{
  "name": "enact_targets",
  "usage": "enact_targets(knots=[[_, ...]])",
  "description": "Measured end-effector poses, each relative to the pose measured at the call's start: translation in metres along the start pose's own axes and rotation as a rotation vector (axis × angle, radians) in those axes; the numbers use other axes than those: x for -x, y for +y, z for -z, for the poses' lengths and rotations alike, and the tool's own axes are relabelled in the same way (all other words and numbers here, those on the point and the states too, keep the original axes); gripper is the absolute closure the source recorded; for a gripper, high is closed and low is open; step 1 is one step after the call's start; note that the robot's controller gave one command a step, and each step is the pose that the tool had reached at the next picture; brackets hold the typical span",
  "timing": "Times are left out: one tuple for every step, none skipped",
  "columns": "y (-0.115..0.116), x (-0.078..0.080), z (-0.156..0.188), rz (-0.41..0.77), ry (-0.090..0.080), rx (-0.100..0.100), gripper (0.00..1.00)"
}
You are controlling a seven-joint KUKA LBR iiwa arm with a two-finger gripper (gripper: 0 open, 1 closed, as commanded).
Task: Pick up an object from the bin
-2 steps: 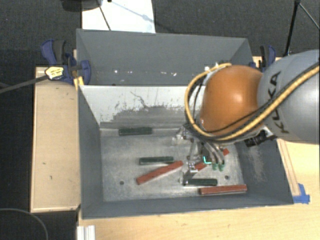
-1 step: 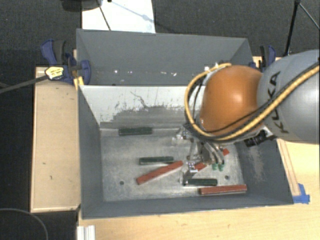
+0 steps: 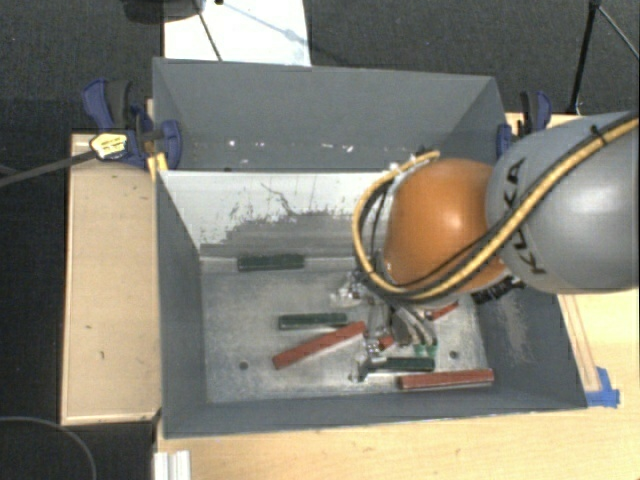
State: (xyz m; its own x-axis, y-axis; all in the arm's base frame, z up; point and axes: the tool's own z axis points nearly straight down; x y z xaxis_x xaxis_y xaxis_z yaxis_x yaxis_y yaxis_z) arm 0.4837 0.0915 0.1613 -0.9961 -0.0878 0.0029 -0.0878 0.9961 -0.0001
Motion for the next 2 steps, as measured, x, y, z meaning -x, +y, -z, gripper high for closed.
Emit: enact_targets(knots=[[0.0341, 0.0190, -0.0867, 0.114, -0.015, 0.003, 1.00], [0.0341, 0.0190, -0.0867, 0.112, -0.015, 0.003, 1.00]])
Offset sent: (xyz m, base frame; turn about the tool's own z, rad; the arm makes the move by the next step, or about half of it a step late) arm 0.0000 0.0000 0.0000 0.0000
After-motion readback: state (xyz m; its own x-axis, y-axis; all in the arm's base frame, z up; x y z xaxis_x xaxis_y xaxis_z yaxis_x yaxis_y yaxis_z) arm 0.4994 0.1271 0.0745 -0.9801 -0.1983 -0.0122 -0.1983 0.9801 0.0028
